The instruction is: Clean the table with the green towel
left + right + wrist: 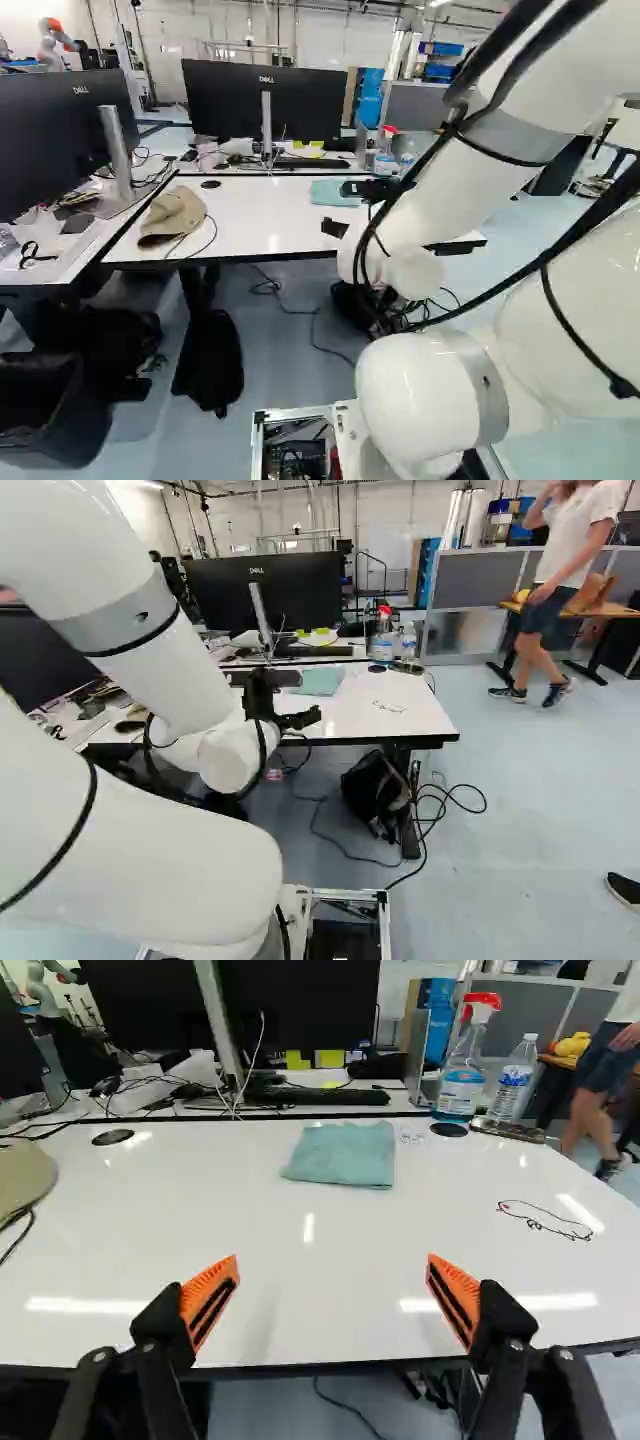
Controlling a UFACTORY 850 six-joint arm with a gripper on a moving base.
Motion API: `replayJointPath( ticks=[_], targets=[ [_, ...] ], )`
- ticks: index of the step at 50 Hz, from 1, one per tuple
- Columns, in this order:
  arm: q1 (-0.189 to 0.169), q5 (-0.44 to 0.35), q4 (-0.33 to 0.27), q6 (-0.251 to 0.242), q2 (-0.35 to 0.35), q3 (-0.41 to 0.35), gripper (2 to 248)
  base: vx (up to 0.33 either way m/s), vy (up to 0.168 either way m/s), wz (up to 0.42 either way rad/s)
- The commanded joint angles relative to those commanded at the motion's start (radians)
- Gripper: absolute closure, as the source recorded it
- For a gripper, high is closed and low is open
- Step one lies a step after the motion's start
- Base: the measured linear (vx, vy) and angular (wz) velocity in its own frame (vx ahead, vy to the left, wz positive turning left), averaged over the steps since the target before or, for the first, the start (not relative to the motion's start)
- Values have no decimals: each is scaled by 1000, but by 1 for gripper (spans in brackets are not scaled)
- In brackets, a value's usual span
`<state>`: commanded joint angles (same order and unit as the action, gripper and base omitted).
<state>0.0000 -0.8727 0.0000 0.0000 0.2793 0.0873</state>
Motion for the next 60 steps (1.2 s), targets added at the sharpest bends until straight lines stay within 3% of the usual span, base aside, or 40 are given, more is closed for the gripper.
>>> replayJointPath(
  ticks=[22, 60],
  targets=[
    [-56, 0, 0, 0, -69, 126, 3, 0, 0, 0],
    [-122, 0, 0, 0, -284, 330, 3, 0, 0, 0]
  ],
)
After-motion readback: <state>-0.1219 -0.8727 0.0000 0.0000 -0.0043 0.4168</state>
